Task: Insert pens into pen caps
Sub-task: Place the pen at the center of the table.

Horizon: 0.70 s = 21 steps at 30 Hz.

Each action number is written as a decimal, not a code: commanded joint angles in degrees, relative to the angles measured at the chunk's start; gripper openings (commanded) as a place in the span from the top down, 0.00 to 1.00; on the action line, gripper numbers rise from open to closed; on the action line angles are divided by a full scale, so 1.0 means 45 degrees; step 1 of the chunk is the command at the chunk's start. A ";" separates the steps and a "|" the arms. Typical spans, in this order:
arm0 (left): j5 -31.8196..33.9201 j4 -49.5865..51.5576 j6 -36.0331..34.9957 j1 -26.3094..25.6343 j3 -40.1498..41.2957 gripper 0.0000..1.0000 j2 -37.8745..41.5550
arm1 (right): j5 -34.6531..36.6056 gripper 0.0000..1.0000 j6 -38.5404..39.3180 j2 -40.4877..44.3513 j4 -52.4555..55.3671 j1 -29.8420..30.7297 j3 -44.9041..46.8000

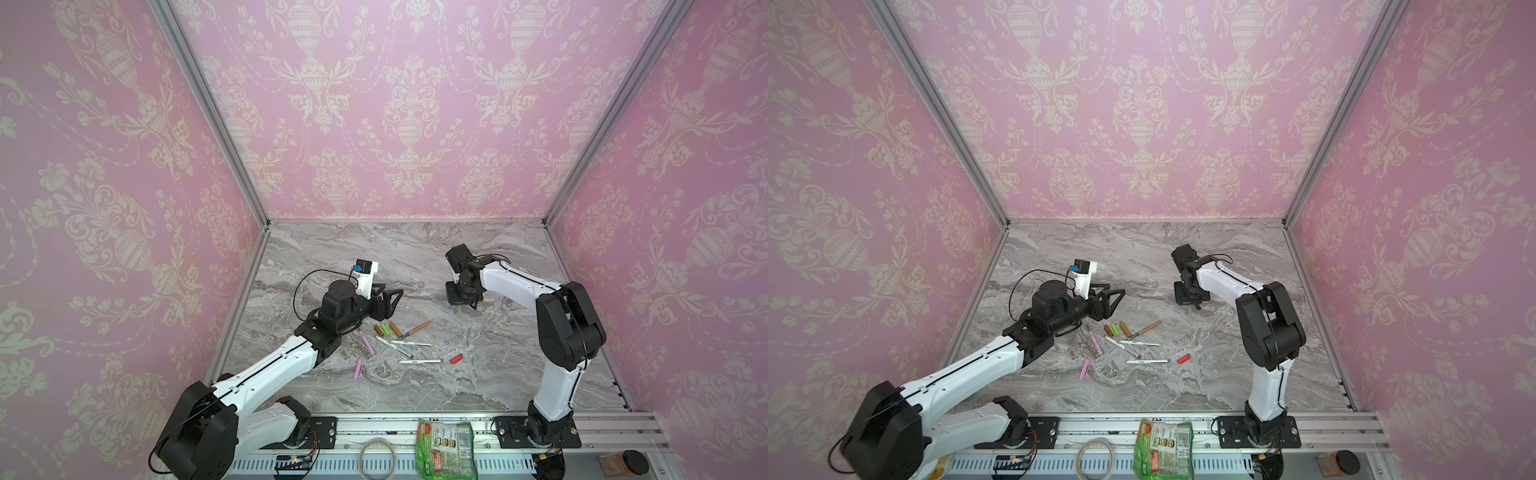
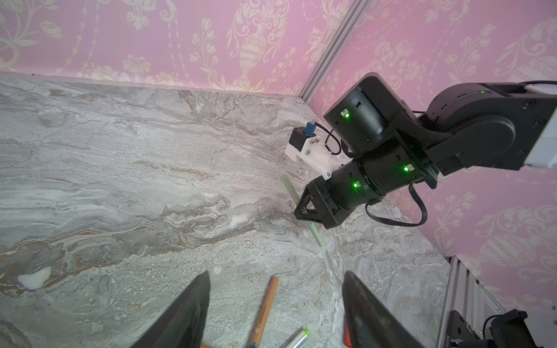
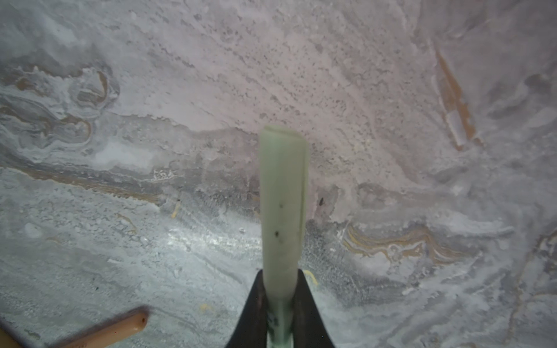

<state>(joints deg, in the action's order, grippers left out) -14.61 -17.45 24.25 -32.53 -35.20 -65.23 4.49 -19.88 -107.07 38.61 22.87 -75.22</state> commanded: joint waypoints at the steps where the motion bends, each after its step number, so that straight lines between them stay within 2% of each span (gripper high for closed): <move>1: 0.0200 0.0186 -0.0389 -0.0094 0.0072 0.29 0.0132 | -0.0060 0.87 0.0014 -0.0346 -0.0349 -0.0079 -0.0027; 13: 0.0160 0.0430 -0.0404 -0.0094 -0.0128 0.29 0.0004 | -0.0508 0.83 -0.0353 -0.0992 -0.1137 -0.0083 0.0285; 21: 0.0424 0.0341 -0.0408 -0.0094 -0.0130 0.29 0.0252 | -0.0397 0.74 -0.0407 -0.1299 -0.1268 -0.0102 0.0310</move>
<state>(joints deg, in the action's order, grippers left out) -14.37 -16.56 23.79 -32.53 -35.20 -65.23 2.81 -21.04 -111.37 33.26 22.61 -74.50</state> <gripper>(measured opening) 0.712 0.255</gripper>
